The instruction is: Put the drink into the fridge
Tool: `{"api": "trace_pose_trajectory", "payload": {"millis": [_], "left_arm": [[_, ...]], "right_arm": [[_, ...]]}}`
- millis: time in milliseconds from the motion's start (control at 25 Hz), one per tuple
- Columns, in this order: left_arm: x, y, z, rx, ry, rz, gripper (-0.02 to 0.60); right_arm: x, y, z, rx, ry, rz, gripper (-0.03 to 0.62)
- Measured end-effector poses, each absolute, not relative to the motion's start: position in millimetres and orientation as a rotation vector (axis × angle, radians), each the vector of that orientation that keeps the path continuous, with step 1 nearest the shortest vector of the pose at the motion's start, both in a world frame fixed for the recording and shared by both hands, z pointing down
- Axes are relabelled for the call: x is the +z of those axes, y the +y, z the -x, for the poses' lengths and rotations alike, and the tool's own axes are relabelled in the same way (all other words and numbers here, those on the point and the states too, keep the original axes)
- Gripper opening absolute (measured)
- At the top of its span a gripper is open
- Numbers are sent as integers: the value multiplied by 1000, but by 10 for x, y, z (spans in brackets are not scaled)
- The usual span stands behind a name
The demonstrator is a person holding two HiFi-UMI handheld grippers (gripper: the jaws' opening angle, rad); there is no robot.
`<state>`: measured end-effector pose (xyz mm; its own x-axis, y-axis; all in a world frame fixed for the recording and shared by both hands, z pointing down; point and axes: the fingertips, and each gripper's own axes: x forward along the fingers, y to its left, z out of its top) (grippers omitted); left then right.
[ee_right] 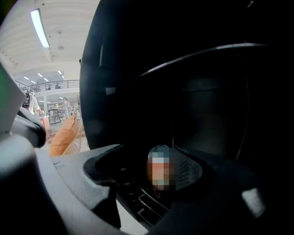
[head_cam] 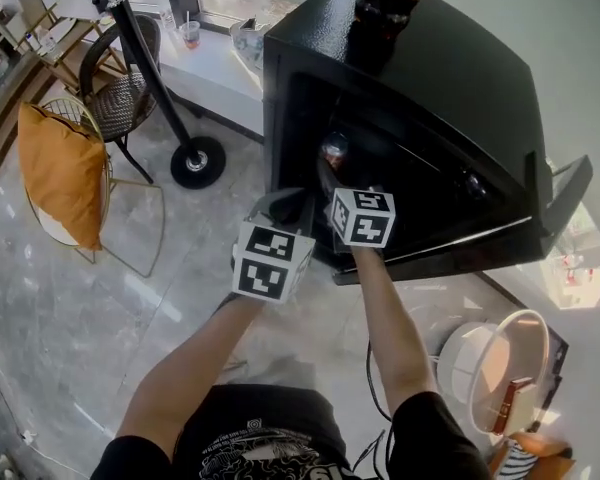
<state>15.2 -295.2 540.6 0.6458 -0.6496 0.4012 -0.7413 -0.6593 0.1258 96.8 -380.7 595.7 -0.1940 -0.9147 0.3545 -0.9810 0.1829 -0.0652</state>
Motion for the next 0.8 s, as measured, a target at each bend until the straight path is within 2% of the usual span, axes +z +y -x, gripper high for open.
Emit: {"api": "trace_pose_trajectory", "payload": {"millis": [280,800], "left_arm": [[4940,-2617,-196,460,-1156,-2569,5],[3992,-2026,-67,401,-1220,-2595,5]], "right_arm": [[5364,-3183,-852,432,-2246,-1765,213],[4141,-2115,-543,436,-2337,-1714,156]]}}
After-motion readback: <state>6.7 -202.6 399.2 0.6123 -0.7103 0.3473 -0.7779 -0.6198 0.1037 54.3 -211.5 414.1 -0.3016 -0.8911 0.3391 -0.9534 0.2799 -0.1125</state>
